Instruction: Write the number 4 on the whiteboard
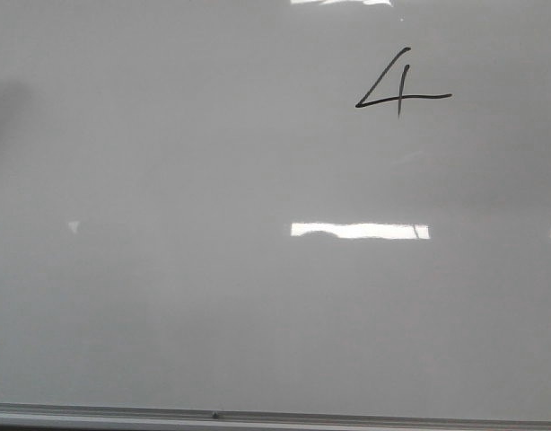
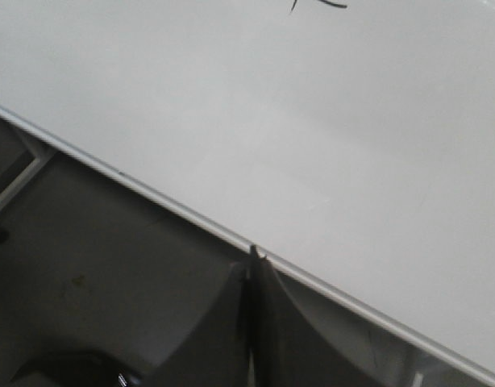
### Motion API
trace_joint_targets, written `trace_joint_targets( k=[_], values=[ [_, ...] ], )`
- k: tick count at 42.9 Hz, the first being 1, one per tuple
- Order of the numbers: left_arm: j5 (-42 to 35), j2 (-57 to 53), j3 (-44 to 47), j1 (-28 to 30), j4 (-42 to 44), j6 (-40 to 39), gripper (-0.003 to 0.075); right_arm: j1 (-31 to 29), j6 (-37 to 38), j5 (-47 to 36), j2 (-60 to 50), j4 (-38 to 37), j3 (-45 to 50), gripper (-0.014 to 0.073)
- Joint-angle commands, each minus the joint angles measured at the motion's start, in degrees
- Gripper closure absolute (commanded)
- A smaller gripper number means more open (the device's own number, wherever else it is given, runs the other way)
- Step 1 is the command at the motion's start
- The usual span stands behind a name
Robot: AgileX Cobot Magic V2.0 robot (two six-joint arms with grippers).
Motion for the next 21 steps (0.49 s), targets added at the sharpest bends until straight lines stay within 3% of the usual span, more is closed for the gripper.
trace_joint_targets(
  k=[1, 10, 21],
  values=[
    [-4.8, -0.8, 0.3, -0.4, -0.5, -0.1, 0.0741, -3.2, -0.9, -10.4, -3.4, -1.1, 3.2, 0.0662],
    [-4.8, -0.8, 0.3, -0.4, -0.5, -0.1, 0.0741, -10.9, -0.9, -28.6, -13.5, -1.3, 19.2, 0.0662],
    [-4.8, -0.8, 0.3, -0.4, -0.5, -0.1, 0.0741, -14.0, -0.9, -47.3, -23.1, -1.3, 36.9, 0.0662]
  ],
)
